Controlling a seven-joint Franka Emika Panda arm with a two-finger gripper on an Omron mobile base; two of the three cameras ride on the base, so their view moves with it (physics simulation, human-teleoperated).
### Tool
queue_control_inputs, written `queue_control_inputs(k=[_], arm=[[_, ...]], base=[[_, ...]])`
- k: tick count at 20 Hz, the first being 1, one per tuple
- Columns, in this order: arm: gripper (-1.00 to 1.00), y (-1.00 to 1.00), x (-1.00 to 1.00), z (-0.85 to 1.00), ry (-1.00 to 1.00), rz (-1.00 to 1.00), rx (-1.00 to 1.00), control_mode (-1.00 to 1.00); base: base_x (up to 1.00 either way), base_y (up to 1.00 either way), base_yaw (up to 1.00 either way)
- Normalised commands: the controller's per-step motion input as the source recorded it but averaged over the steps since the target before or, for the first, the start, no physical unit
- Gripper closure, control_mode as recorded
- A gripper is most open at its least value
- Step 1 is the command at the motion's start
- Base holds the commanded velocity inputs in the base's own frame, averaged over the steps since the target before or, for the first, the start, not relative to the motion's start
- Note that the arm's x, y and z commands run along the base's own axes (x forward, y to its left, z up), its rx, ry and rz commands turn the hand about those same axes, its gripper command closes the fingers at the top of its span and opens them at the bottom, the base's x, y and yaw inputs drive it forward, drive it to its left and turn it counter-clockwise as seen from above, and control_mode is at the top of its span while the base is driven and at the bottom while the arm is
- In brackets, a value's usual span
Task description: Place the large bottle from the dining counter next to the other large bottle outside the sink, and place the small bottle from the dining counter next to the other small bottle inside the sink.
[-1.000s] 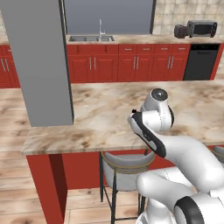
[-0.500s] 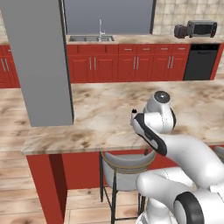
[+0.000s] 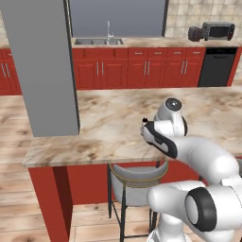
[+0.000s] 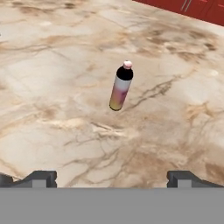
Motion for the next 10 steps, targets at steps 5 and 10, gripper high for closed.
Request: queue_control_inputs(k=[5, 10], arm=[[-1.00, 0.00, 0.28, -0.05, 0.00, 0.00, 0.00, -1.00], [-1.00, 0.00, 0.27, -0.12, 0.00, 0.00, 0.00, -1.00]], base=[[0.00, 0.00, 0.00], [0.00, 0.00, 0.00]])
